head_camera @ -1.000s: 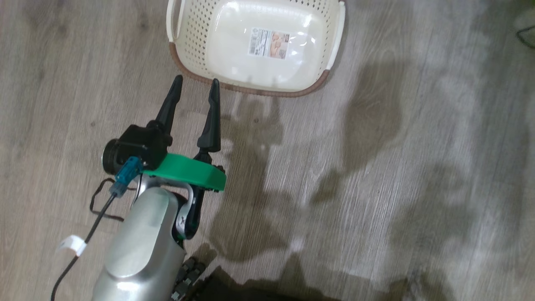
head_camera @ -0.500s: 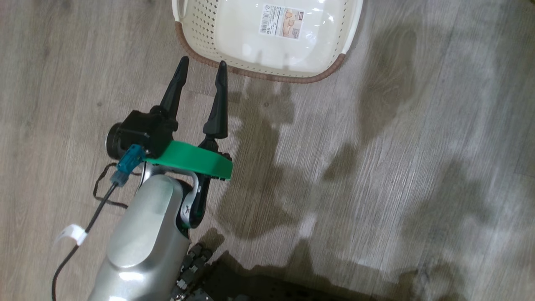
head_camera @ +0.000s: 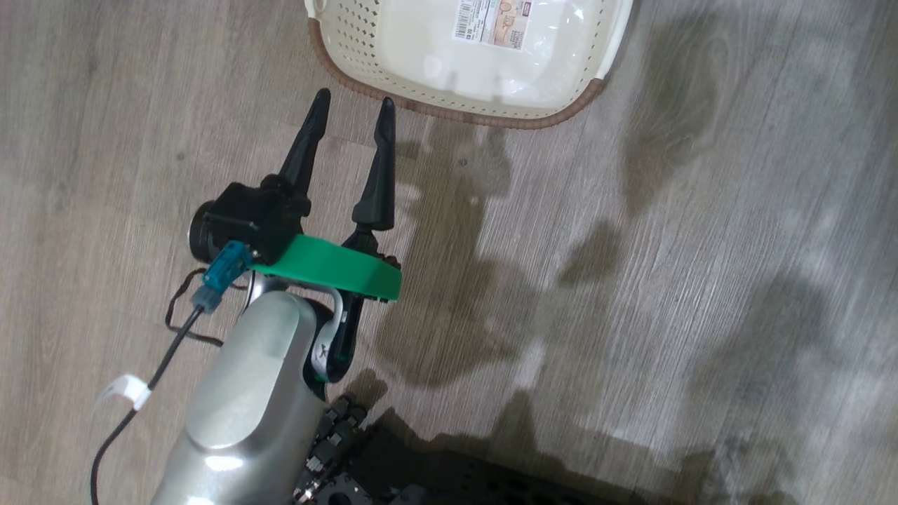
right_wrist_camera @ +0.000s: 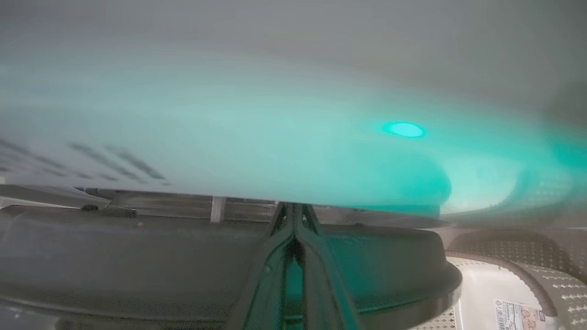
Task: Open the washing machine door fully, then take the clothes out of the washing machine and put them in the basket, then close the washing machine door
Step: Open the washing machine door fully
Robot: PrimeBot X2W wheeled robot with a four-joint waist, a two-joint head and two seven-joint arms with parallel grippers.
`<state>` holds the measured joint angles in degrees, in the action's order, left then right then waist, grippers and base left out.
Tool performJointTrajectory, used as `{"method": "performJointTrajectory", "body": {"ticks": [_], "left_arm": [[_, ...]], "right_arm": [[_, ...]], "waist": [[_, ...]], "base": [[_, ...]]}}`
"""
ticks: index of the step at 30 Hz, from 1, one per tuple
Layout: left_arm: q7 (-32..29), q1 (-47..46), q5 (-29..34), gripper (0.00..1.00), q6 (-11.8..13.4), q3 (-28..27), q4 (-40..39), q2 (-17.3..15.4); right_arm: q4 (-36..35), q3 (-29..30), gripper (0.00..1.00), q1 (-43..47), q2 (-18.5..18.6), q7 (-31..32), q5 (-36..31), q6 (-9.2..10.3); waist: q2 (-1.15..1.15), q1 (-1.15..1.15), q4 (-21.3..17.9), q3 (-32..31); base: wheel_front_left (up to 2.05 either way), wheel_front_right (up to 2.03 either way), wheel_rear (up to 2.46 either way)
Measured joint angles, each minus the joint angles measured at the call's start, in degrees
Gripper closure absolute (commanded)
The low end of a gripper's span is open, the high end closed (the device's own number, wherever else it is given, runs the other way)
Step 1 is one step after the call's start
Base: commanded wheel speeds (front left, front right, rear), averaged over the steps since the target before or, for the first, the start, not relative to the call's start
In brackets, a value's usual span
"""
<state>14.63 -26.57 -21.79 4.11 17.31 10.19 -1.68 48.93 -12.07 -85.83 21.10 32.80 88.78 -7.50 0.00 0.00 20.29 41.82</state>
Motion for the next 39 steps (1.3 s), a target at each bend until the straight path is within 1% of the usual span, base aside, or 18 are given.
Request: {"method": "performJointTrajectory", "body": {"ticks": [8, 12, 16, 25, 27, 32, 35, 39], "left_arm": [[0.0, -0.58, 0.0, 0.0, 0.02, -0.02, 0.11, 0.01], [0.0, -0.55, 0.0, 0.0, 0.0, -0.27, 0.43, 0.02], [0.0, -0.15, 0.13, 0.0, -0.09, -1.3, 1.33, 0.02], [0.0, 4.95, 2.14, 0.0, -1.53, -3.83, 3.45, -0.01], [0.0, 6.72, 2.57, 0.0, -2.03, -4.01, 3.87, -0.02], [0.0, 9.42, 3.78, 0.0, -2.63, -4.95, 4.7, -0.04], [0.0, 11.05, 4.39, 0.0, -3.18, -5.49, 5.19, -0.08], [0.0, 12.31, 4.93, 0.0, -3.63, -5.69, 5.59, -0.1]], "right_arm": [[0.36, -1.79, 1.0, 0.8, 0.34, 3.77, 0.02, 0.01], [-0.3, -2.41, 1.0, 4.09, 0.48, 6.09, 0.04, 0.01], [-1.54, -3.92, 1.0, 9.45, -0.12, 7.92, 0.37, 0.01], [-4.6, -5.61, 1.0, 23.25, -4.17, 9.67, 2.16, 0.01], [-5.19, -5.44, 1.0, 27.81, -5.42, 10.11, 3.45, 0.01], [-6.25, -5.79, 1.0, 35.01, -8.23, 10.35, 3.92, 0.01], [-6.53, -5.9, 1.0, 38.14, -10.35, 10.5, 4.04, 0.01], [-6.53, -6.14, 1.0, 39.17, -12.63, 10.57, 4.04, 0.01]], "waist": [[0.0, 0.0, 0.03, -0.86], [0.0, 0.0, -0.19, -2.6], [0.0, 0.0, -0.48, -5.12], [0.0, 0.0, -0.9, -12.8], [0.0, 0.0, -0.68, -15.69], [0.0, 0.0, 0.2, -20.32], [0.0, -0.01, 0.88, -22.72], [0.01, -0.01, 2.16, -24.95]], "base": [[0.0, 0.0, 0.0], [0.0, 0.0, 0.0], [0.0, 0.0, 0.0], [0.0, 0.0, 0.0], [0.0, 0.0, 0.0], [0.0, 0.0, 0.0], [0.0, 0.0, 0.0], [0.0, 0.0, 0.0]]}}
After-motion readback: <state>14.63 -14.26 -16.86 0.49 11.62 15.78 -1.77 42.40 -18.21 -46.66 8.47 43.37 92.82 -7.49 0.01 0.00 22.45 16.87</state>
